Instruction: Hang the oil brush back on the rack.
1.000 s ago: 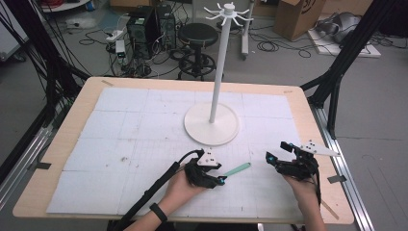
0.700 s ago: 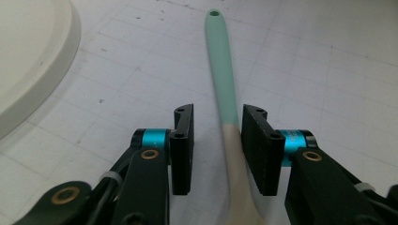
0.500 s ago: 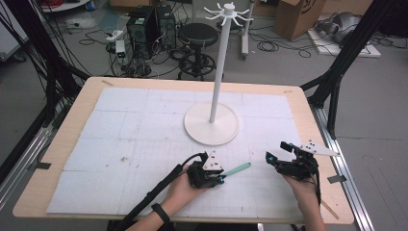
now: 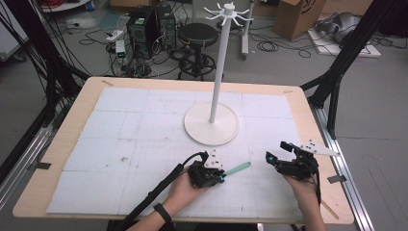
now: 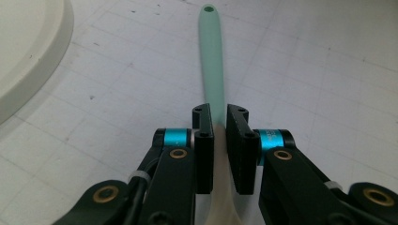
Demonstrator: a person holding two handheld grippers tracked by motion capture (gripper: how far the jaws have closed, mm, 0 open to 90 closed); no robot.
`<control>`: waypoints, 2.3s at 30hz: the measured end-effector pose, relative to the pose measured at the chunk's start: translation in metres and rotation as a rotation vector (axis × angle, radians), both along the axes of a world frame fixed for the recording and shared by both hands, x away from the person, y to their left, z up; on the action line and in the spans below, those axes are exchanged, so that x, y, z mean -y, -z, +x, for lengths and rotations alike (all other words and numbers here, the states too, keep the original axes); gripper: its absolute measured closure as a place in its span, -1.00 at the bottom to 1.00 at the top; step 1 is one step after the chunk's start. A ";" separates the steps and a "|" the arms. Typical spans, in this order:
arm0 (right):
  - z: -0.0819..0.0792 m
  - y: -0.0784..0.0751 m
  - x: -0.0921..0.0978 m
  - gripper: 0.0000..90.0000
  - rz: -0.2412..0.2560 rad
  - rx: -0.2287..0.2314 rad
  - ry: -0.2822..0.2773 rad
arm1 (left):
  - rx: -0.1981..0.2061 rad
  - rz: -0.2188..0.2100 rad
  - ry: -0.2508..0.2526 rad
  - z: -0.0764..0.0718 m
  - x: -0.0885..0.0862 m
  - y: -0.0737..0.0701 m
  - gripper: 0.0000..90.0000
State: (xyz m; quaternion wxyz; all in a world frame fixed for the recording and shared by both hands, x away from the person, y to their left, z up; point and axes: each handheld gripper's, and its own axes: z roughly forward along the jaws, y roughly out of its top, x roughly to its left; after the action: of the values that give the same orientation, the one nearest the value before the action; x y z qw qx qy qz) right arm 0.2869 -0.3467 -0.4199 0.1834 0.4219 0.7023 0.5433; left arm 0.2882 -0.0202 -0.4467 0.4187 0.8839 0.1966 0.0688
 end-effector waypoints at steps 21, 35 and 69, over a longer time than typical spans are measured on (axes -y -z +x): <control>-0.001 0.000 0.000 -0.69 -0.003 -0.003 0.006 | 0.061 -0.197 -0.050 0.006 -0.059 -0.039 0.83; 0.002 0.002 -0.007 -0.69 -0.018 -0.010 -0.006 | 0.140 -0.339 -0.135 0.014 -0.122 -0.086 0.83; 0.005 0.003 -0.011 -0.69 -0.010 -0.020 -0.009 | 0.284 -0.482 -0.191 0.029 -0.169 -0.214 0.83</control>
State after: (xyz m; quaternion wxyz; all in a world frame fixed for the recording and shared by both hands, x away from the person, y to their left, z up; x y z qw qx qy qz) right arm 0.2917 -0.3360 -0.4232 0.1761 0.4233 0.7087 0.5363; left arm 0.3172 0.1487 -0.2327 0.6316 0.7178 0.2292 0.1823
